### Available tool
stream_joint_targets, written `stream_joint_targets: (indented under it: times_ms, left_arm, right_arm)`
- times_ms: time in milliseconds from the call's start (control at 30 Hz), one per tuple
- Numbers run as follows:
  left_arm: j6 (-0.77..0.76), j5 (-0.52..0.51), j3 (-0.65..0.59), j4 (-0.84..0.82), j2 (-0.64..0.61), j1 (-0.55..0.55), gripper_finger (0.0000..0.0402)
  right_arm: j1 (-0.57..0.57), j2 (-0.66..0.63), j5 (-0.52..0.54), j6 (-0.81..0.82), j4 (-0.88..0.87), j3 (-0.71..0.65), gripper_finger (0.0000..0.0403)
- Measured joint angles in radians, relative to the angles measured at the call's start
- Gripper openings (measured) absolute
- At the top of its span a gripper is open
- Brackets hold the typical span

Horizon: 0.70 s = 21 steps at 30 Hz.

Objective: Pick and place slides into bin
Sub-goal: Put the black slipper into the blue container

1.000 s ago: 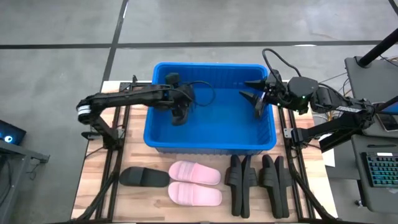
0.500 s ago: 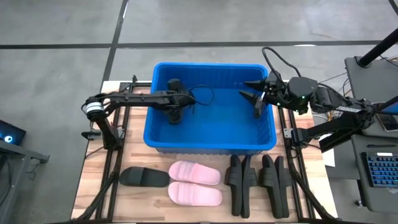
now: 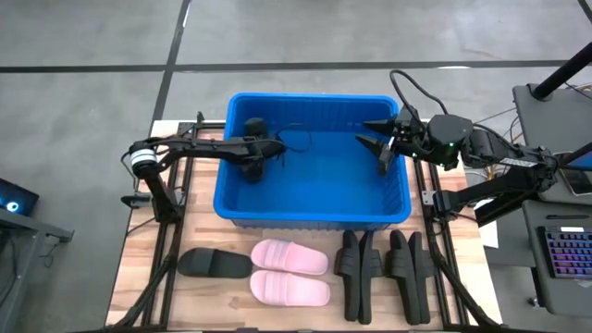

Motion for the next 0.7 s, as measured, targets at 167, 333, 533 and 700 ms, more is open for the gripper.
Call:
stream_joint_targets:
  times_ms: [167, 333, 533, 700]
  left_arm:
    - [0.093, 0.037, -0.002, 0.099, 0.004, 0.011, 0.0001]
    - [0.108, 0.085, -0.002, 0.125, 0.016, 0.029, 0.0001]
    - [0.108, 0.098, -0.003, 0.122, 0.046, 0.043, 0.0001]
    - [0.111, 0.103, -0.003, 0.084, 0.069, 0.051, 0.0001]
  right_arm:
    - [0.000, 0.000, 0.000, 0.000, 0.000, 0.000, 0.0206]
    - [0.000, 0.000, 0.000, 0.000, -0.001, 0.000, 0.0206]
    - [0.000, 0.000, 0.000, 0.000, -0.001, 0.000, 0.0206]
    - [0.000, 0.000, 0.000, 0.000, -0.001, 0.000, 0.0206]
